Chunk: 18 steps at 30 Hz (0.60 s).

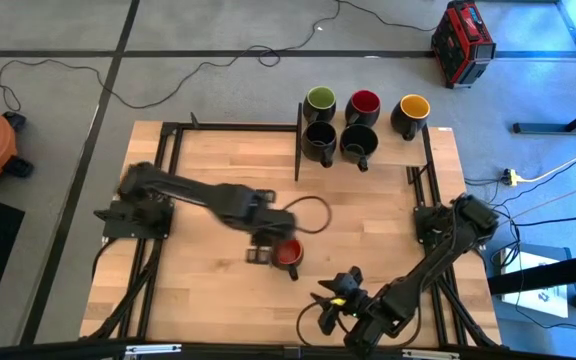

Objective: Place coffee mugs
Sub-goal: Put the orange mug on the shelf

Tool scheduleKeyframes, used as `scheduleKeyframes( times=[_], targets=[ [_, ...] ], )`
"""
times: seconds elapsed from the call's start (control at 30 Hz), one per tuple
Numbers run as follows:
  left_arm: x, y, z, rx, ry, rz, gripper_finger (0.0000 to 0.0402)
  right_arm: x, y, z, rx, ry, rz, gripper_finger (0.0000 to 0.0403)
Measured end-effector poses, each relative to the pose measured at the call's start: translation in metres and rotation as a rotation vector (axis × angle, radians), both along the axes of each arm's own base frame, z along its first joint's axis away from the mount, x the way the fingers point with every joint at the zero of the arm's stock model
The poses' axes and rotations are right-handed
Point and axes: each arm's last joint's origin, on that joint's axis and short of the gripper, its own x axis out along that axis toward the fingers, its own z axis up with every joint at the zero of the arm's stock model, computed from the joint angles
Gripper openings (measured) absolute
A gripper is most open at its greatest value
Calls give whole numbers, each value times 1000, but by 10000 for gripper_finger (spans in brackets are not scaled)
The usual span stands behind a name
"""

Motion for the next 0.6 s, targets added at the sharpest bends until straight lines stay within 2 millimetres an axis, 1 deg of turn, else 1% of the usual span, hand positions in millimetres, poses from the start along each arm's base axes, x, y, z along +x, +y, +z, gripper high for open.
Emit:
scheduleKeyframes(
  times=[0.07, 0.17, 0.27, 0.33, 0.47, 0.6],
  targets=[
    [-26, -7, 21, 27, -77, -19, 114, 8, 1, -1, -6, -26, 14, 193],
    [-66, -11, 41, 12, -197, -45, 114, 21, -1, -2, -32, -43, 59, 225],
    [-105, -10, 45, -73, -263, -91, 114, 36, -3, 1, -82, -39, 98, 252],
    [-131, -6, 40, -140, -297, -82, 114, 47, -6, 6, -96, -36, 93, 258],
    [-181, 7, 23, -229, -354, -4, 114, 67, -14, 6, -98, 37, 95, 256],
    [-218, 17, 2, -310, -380, 73, 114, 79, -27, 4, -35, 114, 24, 247]
  ],
)
